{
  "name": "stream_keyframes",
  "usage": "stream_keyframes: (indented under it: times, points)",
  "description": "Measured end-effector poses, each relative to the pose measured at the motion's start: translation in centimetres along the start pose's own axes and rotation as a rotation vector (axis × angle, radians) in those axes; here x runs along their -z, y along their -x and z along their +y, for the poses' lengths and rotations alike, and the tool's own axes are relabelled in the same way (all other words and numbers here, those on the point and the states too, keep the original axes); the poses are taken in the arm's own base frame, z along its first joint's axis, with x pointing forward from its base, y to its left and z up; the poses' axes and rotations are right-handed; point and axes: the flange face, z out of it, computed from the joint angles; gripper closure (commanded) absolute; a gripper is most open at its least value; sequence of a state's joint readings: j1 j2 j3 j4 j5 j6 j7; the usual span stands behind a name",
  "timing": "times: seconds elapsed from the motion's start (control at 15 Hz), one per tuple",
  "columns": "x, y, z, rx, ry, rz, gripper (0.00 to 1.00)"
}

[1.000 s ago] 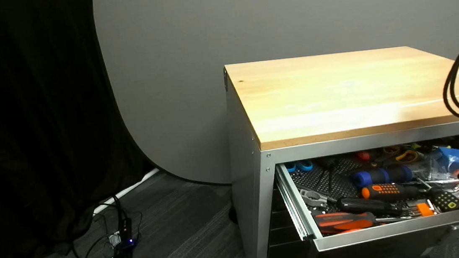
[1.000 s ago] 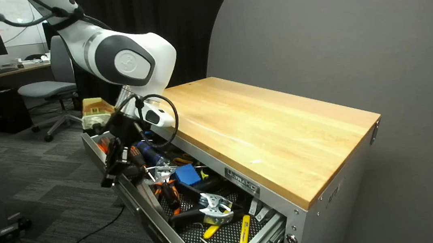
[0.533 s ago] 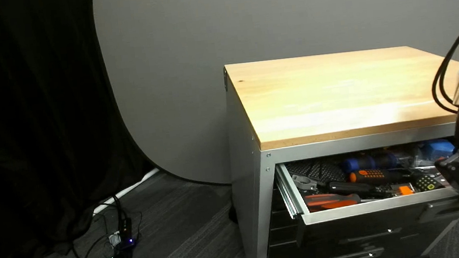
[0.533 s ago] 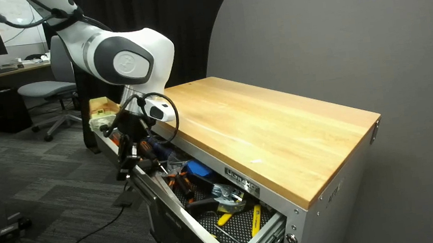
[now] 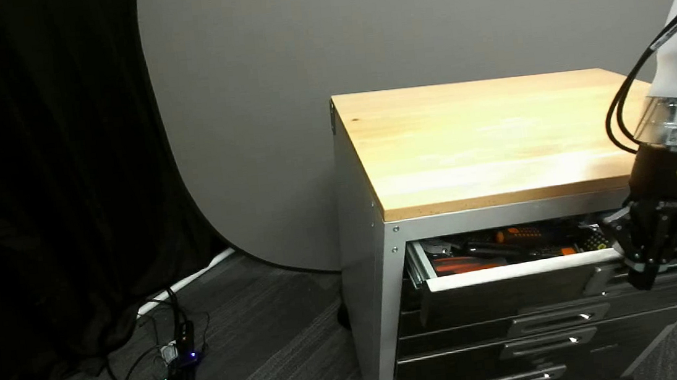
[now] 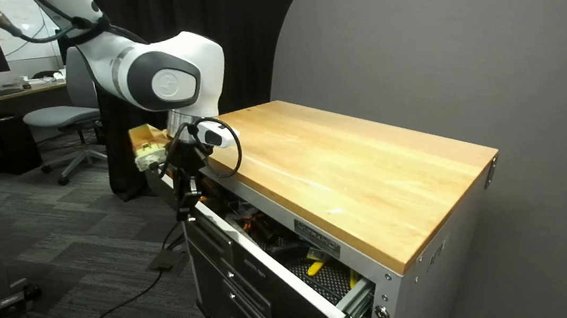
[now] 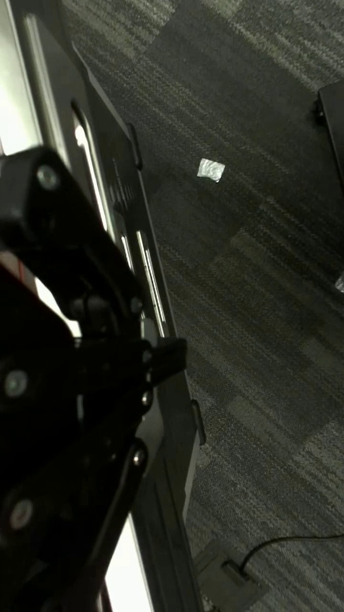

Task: Put the screwdriver in the open drawer then close the open drawer

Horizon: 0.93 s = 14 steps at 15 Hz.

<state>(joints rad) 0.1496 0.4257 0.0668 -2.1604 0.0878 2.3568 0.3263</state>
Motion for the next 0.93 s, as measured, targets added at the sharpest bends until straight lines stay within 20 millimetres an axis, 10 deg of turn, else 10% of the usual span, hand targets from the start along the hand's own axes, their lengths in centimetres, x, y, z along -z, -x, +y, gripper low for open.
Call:
stream_keyframes:
  times: [0.93]
  points:
    - [0.3,-1.6,-6.5,0.240,0.122,0.287,1.00]
